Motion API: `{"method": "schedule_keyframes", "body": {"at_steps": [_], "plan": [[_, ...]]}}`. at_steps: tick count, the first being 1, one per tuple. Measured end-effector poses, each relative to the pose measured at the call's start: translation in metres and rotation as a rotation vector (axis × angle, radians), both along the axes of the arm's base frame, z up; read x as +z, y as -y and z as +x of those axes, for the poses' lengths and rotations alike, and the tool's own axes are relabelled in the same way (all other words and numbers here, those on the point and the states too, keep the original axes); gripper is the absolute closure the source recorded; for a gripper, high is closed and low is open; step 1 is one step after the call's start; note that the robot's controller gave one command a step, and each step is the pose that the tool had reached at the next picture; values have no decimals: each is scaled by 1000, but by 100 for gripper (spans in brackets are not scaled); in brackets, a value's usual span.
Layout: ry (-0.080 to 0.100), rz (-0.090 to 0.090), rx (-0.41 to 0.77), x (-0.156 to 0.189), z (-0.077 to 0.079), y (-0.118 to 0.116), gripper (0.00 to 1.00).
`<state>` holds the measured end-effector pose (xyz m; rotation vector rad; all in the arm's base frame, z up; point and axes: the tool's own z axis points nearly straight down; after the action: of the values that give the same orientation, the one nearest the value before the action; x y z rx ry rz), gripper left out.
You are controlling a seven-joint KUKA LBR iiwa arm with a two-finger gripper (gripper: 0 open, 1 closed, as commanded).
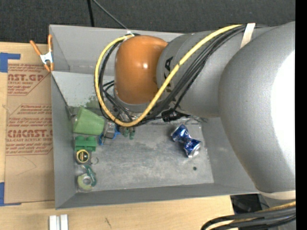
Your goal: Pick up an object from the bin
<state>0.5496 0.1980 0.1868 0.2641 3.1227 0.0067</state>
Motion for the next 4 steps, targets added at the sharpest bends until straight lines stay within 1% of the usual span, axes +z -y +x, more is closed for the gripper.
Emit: {"method": "schedule_keyframes", "body": {"at_steps": [1, 2, 3, 4], "plan": [[-2, -2, 29, 37, -3, -1, 100], [-6, -5, 701, 20, -51, -35, 100], [-10, -5, 473, -35, -39, -43, 100], [-6, -4, 473, -33, -38, -43, 0]]}}
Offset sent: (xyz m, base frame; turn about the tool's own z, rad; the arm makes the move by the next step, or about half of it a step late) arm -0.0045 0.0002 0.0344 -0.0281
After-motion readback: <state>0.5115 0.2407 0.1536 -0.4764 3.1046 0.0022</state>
